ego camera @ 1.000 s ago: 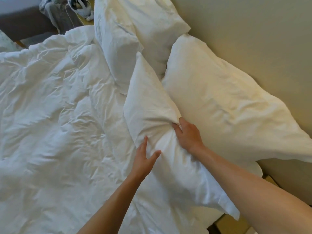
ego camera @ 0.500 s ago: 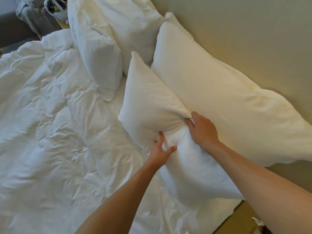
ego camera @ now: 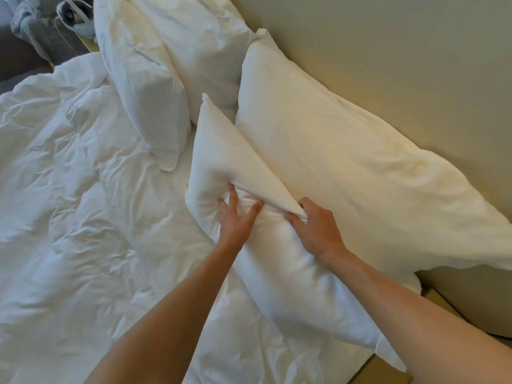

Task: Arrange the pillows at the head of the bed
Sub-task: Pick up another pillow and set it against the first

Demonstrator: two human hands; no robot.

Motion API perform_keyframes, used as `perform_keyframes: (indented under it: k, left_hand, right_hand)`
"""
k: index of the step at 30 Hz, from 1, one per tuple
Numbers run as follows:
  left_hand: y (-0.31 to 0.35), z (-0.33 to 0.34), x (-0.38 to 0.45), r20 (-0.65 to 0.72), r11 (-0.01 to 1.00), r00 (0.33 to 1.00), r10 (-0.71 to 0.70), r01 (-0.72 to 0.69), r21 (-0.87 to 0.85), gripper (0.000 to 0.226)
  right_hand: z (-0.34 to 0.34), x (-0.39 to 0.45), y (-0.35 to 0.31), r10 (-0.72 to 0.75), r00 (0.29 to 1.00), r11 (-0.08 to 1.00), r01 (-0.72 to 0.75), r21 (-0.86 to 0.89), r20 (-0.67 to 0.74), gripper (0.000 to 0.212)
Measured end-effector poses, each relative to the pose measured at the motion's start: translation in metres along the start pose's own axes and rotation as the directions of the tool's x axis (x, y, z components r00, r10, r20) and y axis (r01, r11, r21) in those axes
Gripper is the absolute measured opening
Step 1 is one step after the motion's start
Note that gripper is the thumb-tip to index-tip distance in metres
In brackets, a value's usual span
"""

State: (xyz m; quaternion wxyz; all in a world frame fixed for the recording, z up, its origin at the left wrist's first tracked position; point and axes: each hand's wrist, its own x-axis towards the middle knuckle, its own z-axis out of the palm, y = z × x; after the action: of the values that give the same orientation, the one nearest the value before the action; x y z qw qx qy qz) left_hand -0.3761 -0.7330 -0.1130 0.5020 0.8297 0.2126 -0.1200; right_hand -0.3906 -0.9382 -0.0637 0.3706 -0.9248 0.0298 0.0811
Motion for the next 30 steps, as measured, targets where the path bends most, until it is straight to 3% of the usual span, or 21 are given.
perform_keyframes:
  k: [6,11,15,22,26,30]
  left_hand:
    - [0.008,0.012,0.019,0.039,0.993,0.999,-0.037,0.032,0.113,0.104]
    - [-0.001,0.010,-0.019,0.082,0.997,0.995,-0.056,0.051,0.066,0.106]
    - [-0.007,0.020,-0.064,0.131,0.992,0.990,-0.050,0.034,0.122,0.101]
    - [-0.010,0.038,-0.131,0.215,0.971,0.974,-0.072,0.019,0.239,0.095]
    - [-0.002,0.045,-0.159,0.273,0.964,0.956,-0.112,0.037,0.265,0.093]
    - [0.007,0.048,-0.186,0.294,0.966,0.944,-0.149,0.075,0.248,0.089]
  right_hand:
    - [-0.020,0.004,0.008,0.000,1.000,0.991,-0.004,-0.136,-0.026,0.024]
    - [-0.018,-0.057,0.018,0.119,0.992,0.938,-0.124,-0.323,-0.038,0.051]
    - [-0.024,-0.112,0.035,0.179,0.980,0.867,-0.199,-0.456,-0.088,0.063]
    - [-0.046,-0.145,0.047,0.130,0.991,0.878,-0.106,-0.466,0.019,0.041]
    - [-0.073,-0.141,0.050,0.156,0.987,0.873,-0.152,-0.462,-0.031,0.031]
    - [-0.098,-0.153,0.048,0.208,0.977,0.885,-0.167,-0.435,0.046,0.025]
